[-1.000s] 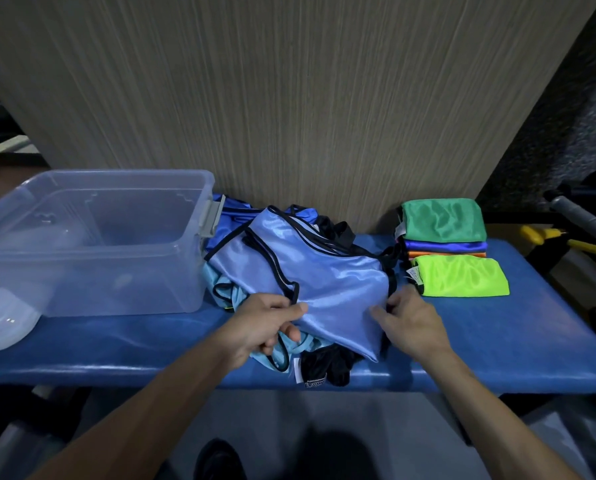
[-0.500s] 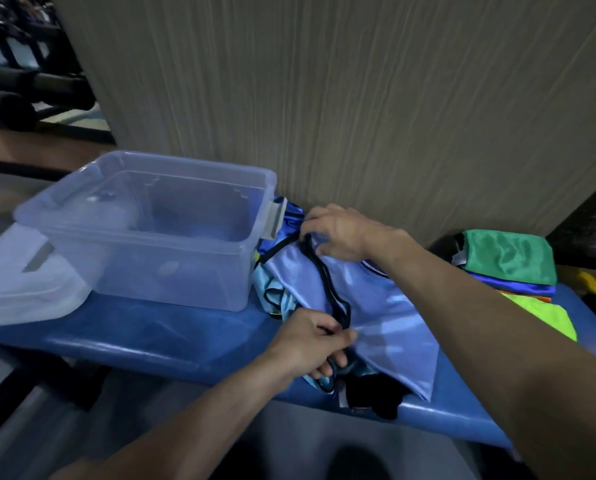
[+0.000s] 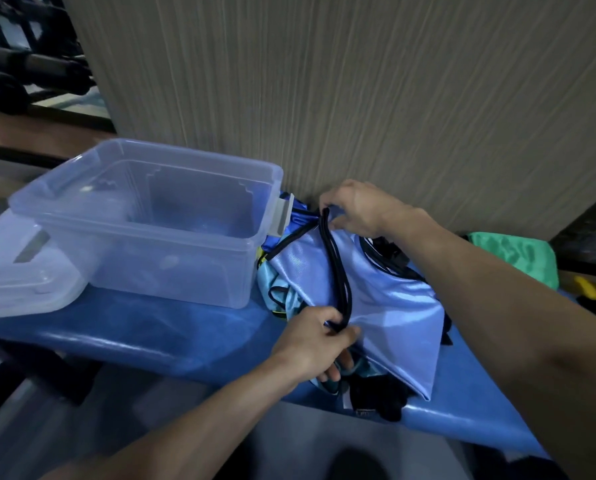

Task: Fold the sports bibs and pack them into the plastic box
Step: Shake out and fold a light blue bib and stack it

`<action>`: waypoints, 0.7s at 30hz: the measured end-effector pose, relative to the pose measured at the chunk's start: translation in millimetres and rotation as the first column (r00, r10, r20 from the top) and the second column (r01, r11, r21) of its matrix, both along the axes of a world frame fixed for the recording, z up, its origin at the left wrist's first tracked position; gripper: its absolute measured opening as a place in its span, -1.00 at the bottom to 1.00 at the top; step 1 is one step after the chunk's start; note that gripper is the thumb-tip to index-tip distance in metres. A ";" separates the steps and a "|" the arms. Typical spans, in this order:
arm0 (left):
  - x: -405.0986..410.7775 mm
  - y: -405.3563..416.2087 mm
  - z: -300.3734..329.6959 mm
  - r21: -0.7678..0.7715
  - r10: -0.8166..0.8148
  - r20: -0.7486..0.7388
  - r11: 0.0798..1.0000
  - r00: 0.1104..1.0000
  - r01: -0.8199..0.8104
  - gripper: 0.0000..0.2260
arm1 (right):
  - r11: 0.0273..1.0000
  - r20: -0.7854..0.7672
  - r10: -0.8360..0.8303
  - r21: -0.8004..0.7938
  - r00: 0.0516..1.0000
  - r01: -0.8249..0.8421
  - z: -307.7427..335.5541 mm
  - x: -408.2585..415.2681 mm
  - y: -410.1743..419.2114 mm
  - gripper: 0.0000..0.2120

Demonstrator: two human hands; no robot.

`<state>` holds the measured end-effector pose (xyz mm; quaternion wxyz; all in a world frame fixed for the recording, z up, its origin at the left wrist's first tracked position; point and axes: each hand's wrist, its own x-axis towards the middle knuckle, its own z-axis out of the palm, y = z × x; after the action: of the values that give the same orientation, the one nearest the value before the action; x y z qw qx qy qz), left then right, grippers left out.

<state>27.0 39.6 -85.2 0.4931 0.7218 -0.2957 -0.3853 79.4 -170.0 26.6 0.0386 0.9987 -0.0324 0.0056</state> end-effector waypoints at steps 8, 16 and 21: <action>3.7 4.5 7.2 0.117 -0.013 0.138 0.993 0.990 -0.003 -0.85 | 0.981 0.185 -0.145 0.154 0.972 0.117 -30.1 -14.7 18.3 -0.56; 11.9 -19.4 41.1 -0.098 0.071 0.842 0.995 0.535 0.022 -0.87 | 0.668 0.349 -0.736 0.512 0.580 0.540 -87.2 -184.9 -3.5 -0.86; 15.9 -83.8 35.3 0.027 -0.112 0.943 0.965 0.313 0.262 -0.67 | 0.256 -0.074 -0.884 0.750 0.462 0.610 -127.3 -228.8 3.3 -0.59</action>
<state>42.8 -44.2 -49.9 0.2310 0.7376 -0.6310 0.0660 -149.3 -166.7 -100.7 -0.3437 0.7671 -0.5180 0.1583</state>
